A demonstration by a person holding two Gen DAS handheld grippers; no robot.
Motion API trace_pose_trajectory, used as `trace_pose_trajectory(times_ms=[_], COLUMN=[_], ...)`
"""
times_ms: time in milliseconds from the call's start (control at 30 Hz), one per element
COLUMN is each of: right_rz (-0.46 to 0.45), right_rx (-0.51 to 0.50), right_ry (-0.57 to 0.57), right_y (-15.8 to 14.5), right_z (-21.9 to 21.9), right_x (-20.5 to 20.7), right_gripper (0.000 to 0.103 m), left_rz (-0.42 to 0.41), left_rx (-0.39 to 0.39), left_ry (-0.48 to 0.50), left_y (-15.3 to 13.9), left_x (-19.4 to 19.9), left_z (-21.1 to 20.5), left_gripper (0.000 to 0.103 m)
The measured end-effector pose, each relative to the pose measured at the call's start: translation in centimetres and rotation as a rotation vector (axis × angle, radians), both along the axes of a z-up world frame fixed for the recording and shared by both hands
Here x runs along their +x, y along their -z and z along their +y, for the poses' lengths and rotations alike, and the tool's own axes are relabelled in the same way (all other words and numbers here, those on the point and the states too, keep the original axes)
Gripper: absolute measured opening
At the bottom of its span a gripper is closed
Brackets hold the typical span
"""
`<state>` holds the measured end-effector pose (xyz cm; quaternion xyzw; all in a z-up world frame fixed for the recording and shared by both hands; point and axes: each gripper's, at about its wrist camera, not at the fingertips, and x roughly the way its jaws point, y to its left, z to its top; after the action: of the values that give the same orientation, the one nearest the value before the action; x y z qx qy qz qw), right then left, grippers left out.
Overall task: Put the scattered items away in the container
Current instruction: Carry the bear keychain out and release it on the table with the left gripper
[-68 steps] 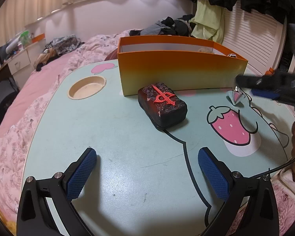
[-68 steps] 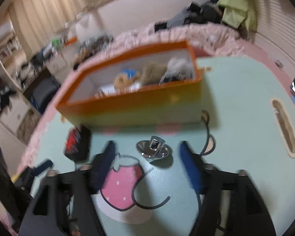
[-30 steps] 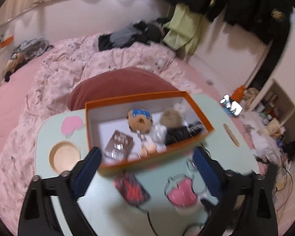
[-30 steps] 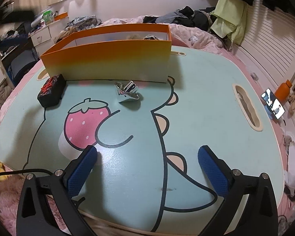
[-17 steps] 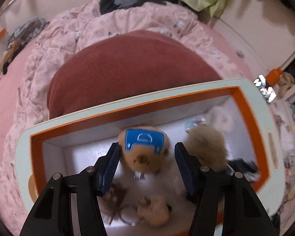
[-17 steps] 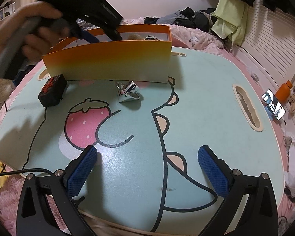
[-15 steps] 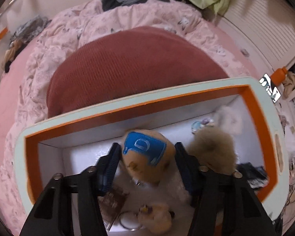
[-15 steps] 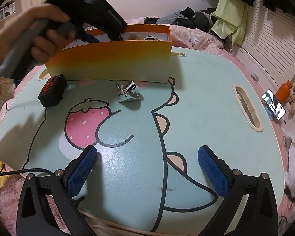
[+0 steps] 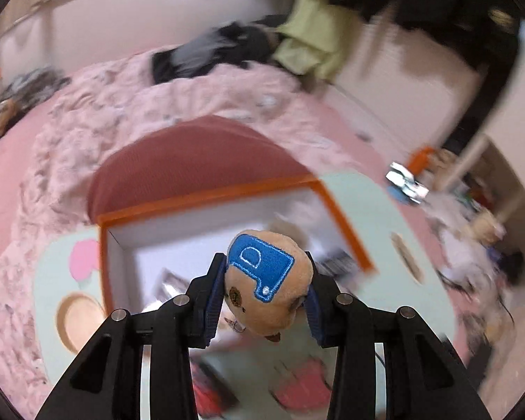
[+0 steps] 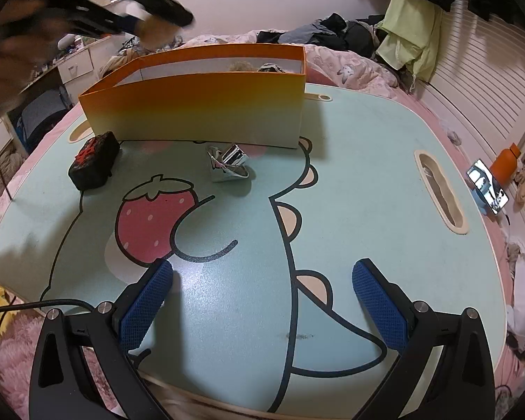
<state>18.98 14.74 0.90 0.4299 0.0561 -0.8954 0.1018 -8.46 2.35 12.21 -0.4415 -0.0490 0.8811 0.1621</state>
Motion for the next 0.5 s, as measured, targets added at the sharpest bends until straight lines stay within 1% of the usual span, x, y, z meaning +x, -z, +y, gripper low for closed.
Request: trace_pose_trajectory(times_ms=[100,167,267,333,433,500], right_rz=[0.0,-0.001,0.0,0.0,0.0,0.0], right_rx=[0.0,0.0,0.0,-0.001,0.0,0.0], right_ry=[0.0,0.0,-0.001,-0.001,-0.001,-0.001], right_y=[0.0,0.0,0.0,0.0,0.0,0.0], right_z=[0.0,0.0,0.0,0.0,0.0,0.0], right_x=[0.0,0.0,0.0,-0.1,0.0,0.0], right_gripper=[0.102,0.102,0.102,0.102,0.102,0.102], left_rz=[-0.014,-0.021,-0.012,-0.013,-0.027,-0.024], left_rx=[0.017,-0.002,-0.081,-0.118,-0.119,-0.102], left_ry=[0.104,0.129,0.105,0.092,0.083,0.066], left_y=[1.3,2.6,4.9,6.2,7.5,7.8], left_x=[3.1,4.2,4.9,4.9,5.0,4.9], left_z=[1.1,1.7,2.5,2.9,2.9,2.5], left_gripper=[0.039,0.039,0.039,0.039,0.042,0.052])
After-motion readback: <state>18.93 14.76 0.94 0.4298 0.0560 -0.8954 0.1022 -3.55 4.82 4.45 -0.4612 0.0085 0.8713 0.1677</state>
